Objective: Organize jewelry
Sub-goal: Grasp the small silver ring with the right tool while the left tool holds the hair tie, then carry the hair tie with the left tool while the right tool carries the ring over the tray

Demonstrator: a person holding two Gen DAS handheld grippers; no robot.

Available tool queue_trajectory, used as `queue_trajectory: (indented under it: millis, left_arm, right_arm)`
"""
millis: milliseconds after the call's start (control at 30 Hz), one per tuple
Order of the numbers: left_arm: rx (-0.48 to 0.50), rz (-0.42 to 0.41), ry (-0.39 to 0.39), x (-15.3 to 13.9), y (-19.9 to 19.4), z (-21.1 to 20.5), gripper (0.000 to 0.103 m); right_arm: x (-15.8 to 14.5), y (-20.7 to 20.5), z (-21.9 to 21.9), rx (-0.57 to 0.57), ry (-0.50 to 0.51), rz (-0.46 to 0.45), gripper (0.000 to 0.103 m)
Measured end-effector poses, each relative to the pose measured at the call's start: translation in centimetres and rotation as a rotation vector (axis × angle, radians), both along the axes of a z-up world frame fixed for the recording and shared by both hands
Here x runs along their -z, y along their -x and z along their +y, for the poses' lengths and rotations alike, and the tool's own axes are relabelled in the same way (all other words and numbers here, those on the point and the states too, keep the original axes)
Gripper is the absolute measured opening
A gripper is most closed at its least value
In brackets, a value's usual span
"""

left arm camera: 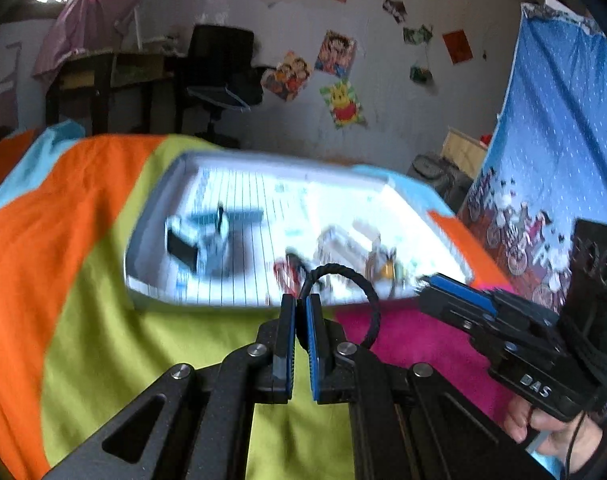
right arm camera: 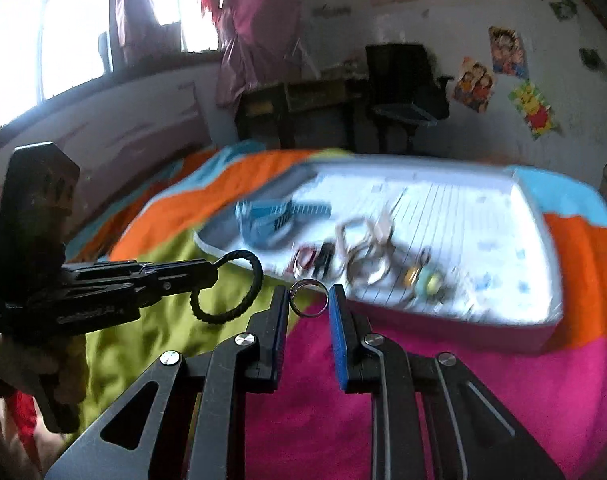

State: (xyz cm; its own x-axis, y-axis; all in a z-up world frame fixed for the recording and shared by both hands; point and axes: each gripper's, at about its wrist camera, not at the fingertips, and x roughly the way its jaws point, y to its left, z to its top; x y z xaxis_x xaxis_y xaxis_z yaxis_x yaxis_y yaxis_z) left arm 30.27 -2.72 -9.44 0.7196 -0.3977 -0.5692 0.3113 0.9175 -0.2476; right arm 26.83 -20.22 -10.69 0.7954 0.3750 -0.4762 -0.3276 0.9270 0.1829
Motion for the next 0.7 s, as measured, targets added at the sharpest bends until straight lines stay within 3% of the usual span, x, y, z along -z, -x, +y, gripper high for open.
queue_trajectory:
  millis: [167,333,533,700]
  left_arm:
    - [-0.062,-0.050,0.012,-1.0,-2.9,-1.0,0.006]
    - [-0.119,0.005,0.009,0.3,-5.7,-1.9,0.006]
    - [-0.136,0.067,-0.010,2.2,-6.9,-2.5,0.006]
    - [-0.128,0.083,-0.012,3.2,-6.7,-2.7,0.006]
  right_arm:
    - [-1.1,-1.4,-2.7,0.120,-0.015,0.015,0.018]
    - [0.2,-3.2,-4.7,0.206,-0.011,0.066,0.018]
    - [2.3,-4.8,-5.2,0.224,-0.012,0.124,0.018]
    - [2.7,-5.1,-4.9,0.226,-0.004,0.120,0.018]
